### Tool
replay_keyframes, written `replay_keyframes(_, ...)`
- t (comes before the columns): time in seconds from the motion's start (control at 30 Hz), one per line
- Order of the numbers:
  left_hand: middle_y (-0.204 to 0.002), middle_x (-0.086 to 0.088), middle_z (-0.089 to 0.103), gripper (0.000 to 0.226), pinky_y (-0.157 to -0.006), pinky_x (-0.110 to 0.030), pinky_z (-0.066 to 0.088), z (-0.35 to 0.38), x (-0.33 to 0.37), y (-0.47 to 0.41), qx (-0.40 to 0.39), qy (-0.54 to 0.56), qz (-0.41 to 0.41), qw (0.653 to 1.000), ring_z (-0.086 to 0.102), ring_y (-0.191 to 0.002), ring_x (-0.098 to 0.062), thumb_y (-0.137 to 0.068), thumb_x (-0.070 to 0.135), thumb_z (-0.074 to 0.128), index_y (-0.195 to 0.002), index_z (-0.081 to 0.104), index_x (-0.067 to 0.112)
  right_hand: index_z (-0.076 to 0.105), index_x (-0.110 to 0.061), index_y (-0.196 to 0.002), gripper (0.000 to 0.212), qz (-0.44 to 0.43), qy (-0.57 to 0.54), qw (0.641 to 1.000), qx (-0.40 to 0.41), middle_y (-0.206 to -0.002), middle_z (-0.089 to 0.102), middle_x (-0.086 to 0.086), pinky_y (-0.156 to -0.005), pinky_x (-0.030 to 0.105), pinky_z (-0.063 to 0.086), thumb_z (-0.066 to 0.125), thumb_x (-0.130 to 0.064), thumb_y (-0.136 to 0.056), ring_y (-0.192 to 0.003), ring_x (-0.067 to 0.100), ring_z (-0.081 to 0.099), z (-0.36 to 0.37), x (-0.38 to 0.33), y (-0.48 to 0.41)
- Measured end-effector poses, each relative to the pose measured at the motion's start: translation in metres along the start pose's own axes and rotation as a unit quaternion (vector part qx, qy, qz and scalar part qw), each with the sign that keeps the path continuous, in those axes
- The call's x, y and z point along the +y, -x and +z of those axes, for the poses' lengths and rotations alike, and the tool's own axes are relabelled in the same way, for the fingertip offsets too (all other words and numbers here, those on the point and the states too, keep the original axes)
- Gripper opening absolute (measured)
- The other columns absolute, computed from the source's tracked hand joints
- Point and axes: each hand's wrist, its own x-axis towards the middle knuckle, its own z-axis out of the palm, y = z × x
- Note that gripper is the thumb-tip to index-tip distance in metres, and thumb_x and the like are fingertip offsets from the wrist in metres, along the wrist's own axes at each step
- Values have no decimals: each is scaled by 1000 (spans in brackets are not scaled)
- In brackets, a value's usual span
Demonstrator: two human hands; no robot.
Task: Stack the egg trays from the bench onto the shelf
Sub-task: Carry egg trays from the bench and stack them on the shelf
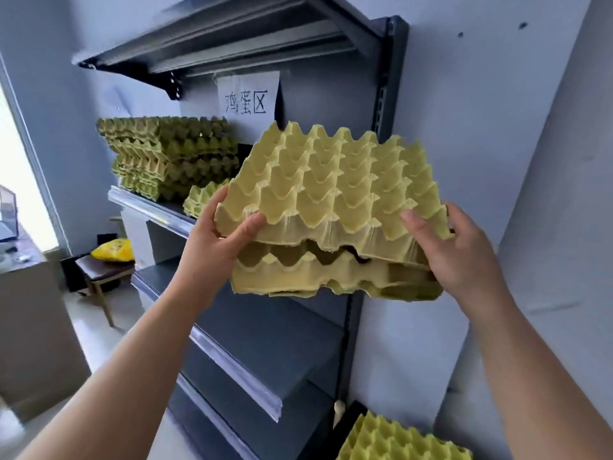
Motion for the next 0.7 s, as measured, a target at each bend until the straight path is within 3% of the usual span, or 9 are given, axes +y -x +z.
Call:
replay_keyframes(0.1, -112, 13, 68, 65, -78, -31, 57, -21, -2, -39, 10, 20, 11, 1000, 68, -101, -11, -68, 49, 79, -126, 50, 41, 55, -40, -110, 65, -15, 14, 1000, -12, -102, 64, -22, -88, 46, 50, 45, -87, -67, -98, 10, 60, 33, -21, -29)
replay_keyframes(0.17, -108, 12, 69, 57, -74, -33, 58, -34, -3, -66, 28, 32, 12, 999, 70, -95, -13, -71, 42, 75, -122, 49, 44, 52, -40, -120, 77, -21, 27, 999, -22, -114, 61, -22, -92, 46, 48, 41, -92, -63, -107, 11, 57, 54, -34, -48)
replay_keyframes(0.27, -113, 5, 68, 57, -83, -49, 56, -57, -9, -107, 36, 51, 7, 998, 70, -95, -21, -72, 42, 77, -122, 50, 45, 47, -38, -130, 94, -28, 35, 999, -21, -125, 57, -21, -96, 46, 46, 37, -97, -58, -114, 12, 55, 84, -51, -74)
replay_keyframes(0.4, -114, 4, 66, 66, -78, -42, 59, -77, -20, -147, 51, 39, 9, 998, 71, -92, -17, -73, 46, 74, -132, 47, 39, 49, -37, -128, 93, -37, 52, 998, -21, -119, 61, -18, -91, 46, 50, 36, -97, -58, -108, 15, 58, 117, -68, -94)
replay_keyframes(0.5, -110, 1, 68, 61, -75, -45, 59, -93, -33, -180, 56, 45, 2, 997, 71, -88, -21, -75, 46, 74, -130, 49, 38, 49, -39, -128, 90, -33, 65, 997, -22, -118, 62, -17, -91, 45, 49, 35, -96, -60, -107, 15, 59, 142, -80, -103)
replay_keyframes(0.63, -103, 1, 68, 63, -71, -44, 60, -113, -55, -223, 26, 26, 1, 999, 72, -82, -21, -74, 46, 75, -130, 48, 37, 39, -35, -140, 84, 1, 88, 996, 3, -136, 51, -13, -97, 37, 42, 41, -85, -72, -123, 18, 49, 174, -94, -107)
replay_keyframes(0.7, -100, 3, 68, 60, -73, -45, 60, -121, -66, -241, 3, 17, 1, 1000, 72, -84, -22, -77, 43, 75, -130, 47, 38, 34, -33, -145, 89, 25, 102, 994, 19, -144, 45, -9, -101, 39, 39, 42, -84, -72, -128, 20, 45, 190, -100, -107)
